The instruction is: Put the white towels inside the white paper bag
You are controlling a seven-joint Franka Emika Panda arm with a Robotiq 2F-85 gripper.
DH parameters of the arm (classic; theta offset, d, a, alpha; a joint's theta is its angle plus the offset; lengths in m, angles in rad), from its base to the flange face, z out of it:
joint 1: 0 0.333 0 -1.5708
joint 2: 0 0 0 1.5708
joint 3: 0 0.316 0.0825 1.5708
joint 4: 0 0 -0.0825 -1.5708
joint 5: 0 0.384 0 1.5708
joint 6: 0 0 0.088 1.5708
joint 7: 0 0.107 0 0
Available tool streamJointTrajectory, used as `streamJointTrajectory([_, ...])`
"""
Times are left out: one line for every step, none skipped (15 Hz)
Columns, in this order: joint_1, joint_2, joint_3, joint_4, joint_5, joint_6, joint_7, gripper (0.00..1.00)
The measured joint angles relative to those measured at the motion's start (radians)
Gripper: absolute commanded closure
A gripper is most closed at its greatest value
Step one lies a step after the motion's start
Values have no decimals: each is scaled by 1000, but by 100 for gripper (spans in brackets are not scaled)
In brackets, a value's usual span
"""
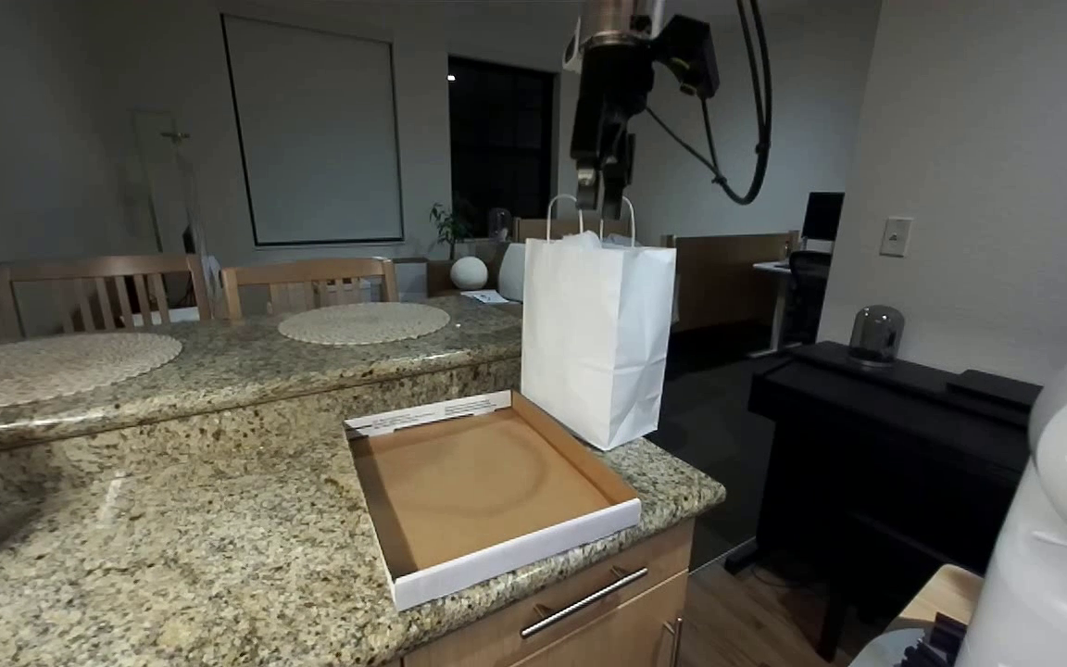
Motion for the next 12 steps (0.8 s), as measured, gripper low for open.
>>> streamJointTrajectory([12, -19, 5, -62, 16, 57, 3, 0])
streamJointTrajectory([23, -38, 10, -120, 32, 114, 7, 0])
streamJointTrajectory([34, -55, 15, -173, 46, 167, 17, 0])
streamJointTrajectory([43, -68, 21, -216, 54, 212, 33, 0])
streamJointTrajectory([50, -72, 22, -236, 54, 223, 37, 0])
streamJointTrajectory([52, -71, 22, -235, 54, 222, 37, 0])
streamJointTrajectory([52, -71, 20, -230, 54, 222, 37, 0])
streamJointTrajectory([52, -71, 15, -226, 54, 221, 37, 0])
streamJointTrajectory([52, -71, 13, -224, 54, 221, 37, 0])
streamJointTrajectory([52, -71, 13, -223, 54, 221, 37, 0])
streamJointTrajectory([52, -71, 13, -223, 54, 221, 37, 0])
streamJointTrajectory([52, -71, 13, -223, 54, 221, 37, 0])
